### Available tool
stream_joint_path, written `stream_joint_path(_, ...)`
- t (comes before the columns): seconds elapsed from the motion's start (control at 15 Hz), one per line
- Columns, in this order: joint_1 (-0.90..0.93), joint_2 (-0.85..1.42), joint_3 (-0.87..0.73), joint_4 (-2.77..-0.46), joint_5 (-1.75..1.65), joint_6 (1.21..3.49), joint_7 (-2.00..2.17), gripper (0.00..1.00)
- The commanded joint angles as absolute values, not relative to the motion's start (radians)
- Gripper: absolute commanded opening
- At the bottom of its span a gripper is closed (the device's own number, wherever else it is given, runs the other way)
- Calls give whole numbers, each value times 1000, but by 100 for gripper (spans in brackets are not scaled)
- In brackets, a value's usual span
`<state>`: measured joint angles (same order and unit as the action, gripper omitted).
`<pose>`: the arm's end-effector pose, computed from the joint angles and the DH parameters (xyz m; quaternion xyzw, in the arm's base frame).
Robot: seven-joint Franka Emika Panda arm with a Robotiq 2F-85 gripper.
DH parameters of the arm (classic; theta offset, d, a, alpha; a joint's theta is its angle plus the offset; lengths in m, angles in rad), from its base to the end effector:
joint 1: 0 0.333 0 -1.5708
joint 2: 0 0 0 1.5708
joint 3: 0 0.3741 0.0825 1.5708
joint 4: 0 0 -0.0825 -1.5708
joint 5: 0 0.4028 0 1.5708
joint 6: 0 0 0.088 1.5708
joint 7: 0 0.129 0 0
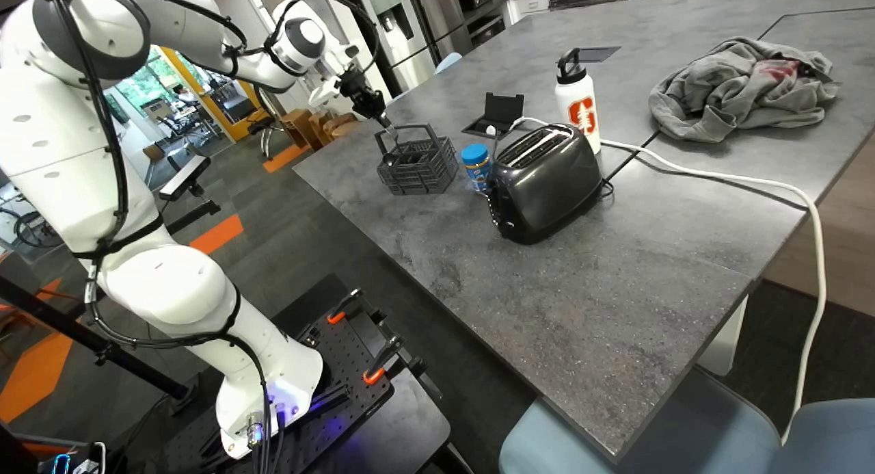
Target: Take one fork out of the cutlery holder and put it on the counter
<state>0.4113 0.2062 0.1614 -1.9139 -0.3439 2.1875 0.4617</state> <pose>0.5521 0.3281 0.4233 0.9804 0.1464 0.0938 0.0925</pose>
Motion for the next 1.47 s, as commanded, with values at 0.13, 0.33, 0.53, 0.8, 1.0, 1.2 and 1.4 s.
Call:
stream_joint_path(0.13,395,57,214,-1927,-350,1984,469,1)
stream_joint_path(0.33,363,-53,223,-2006,-333,1999,449,1)
stream_joint_path(0.53,317,-163,213,-2118,-304,2064,416,1)
stream_joint_path(0.8,235,-326,166,-2339,-222,2243,308,1)
stream_joint_path(1.0,191,-444,88,-2515,-106,2402,160,1)
stream_joint_path(1.2,178,-526,-22,-2645,30,2504,-27,1)
stream_joint_path(1.4,167,-566,-101,-2692,106,2490,-154,1)
